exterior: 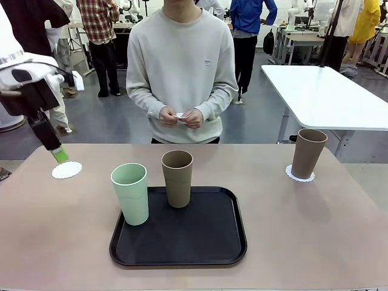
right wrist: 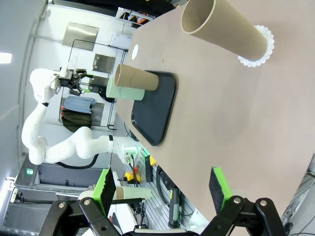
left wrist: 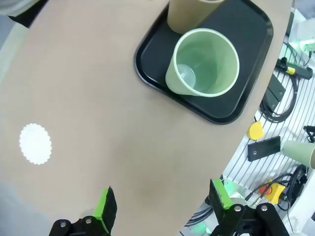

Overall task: Place coasters on the table and set cups on them.
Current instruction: Take one Reusable plastic cup from the Flat Tray and place it on a coaster set by the human.

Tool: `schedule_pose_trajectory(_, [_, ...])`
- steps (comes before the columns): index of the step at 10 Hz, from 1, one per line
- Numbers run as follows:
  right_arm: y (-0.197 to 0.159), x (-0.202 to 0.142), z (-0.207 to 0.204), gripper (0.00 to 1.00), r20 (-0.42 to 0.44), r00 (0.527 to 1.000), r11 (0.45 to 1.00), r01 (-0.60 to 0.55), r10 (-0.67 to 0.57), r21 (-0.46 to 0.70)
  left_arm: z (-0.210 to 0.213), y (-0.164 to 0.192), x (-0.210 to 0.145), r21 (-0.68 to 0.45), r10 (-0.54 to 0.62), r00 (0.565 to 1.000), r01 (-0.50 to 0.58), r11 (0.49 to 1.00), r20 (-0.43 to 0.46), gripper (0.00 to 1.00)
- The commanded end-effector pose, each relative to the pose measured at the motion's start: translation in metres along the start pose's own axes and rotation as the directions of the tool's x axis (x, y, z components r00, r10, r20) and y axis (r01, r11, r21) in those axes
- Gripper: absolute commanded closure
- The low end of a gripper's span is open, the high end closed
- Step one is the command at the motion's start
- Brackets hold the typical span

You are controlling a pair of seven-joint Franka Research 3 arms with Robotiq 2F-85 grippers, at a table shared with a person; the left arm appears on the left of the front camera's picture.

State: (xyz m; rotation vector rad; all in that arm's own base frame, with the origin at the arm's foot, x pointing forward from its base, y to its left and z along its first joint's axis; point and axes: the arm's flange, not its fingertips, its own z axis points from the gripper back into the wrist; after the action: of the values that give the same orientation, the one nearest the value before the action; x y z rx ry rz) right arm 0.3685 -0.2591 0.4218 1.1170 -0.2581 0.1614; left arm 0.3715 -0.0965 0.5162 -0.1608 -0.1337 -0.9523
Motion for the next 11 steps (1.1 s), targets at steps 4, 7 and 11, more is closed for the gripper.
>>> schedule_pose_trajectory(4, [0.002, 0.001, 0.0, 0.0, 0.001, 1.0, 1.0, 0.012, -0.012, -0.002, -0.029, 0.005, -0.004, -0.027, 0.001, 0.999, -0.002, 1.0, -0.051, 0.0])
schedule_pose_trajectory(7, [0.002, 0.001, 0.0, 0.0, 0.001, 1.0, 1.0, 0.012, -0.012, -0.002, -0.029, 0.005, -0.004, -0.027, 0.001, 0.999, -0.002, 1.0, -0.051, 0.0])
schedule_pose_trajectory(11, [0.002, 0.001, 0.0, 0.0, 0.001, 1.0, 1.0, 0.012, -0.012, -0.002, -0.047, 0.027, -0.021, -0.171, -0.159, 0.943, 0.215, 0.962, 0.293, 0.0])
